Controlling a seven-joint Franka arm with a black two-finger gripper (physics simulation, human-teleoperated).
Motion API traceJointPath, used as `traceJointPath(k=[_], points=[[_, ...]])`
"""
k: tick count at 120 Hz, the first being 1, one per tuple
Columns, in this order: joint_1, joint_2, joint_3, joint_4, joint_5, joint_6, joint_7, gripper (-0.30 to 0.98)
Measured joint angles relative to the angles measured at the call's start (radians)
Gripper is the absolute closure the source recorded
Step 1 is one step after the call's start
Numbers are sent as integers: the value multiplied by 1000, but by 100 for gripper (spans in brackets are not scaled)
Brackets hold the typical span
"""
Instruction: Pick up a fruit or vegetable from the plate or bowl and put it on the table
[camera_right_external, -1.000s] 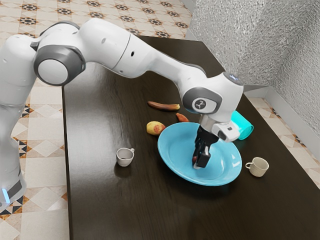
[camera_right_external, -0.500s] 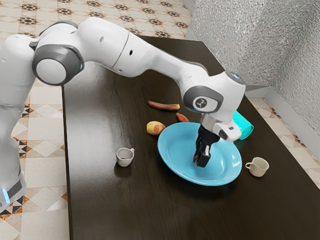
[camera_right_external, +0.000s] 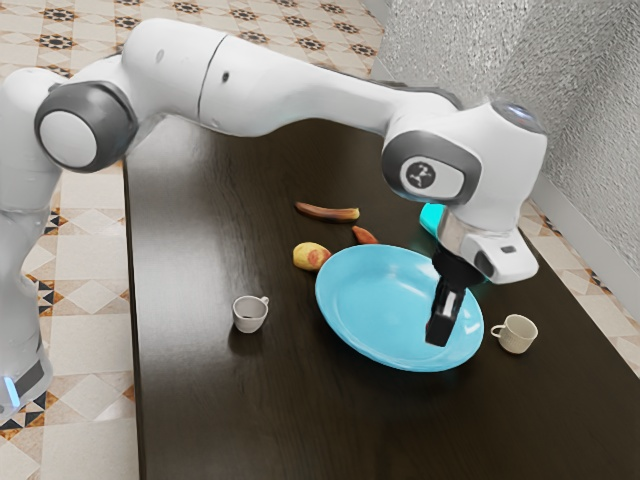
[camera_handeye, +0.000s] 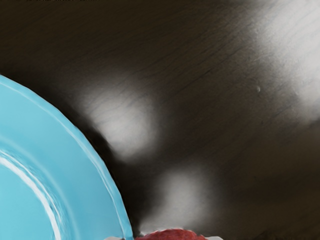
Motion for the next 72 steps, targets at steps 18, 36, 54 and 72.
traceJointPath(k=[18,36,54,72], points=[[-6,9,-111,6,7,-20,-27,53],[-16,34,-132,3,8,-2,-51,44],[-18,39,-133,3,5,11,-68,15],[-18,36,-133,1,6,18,-82,5]])
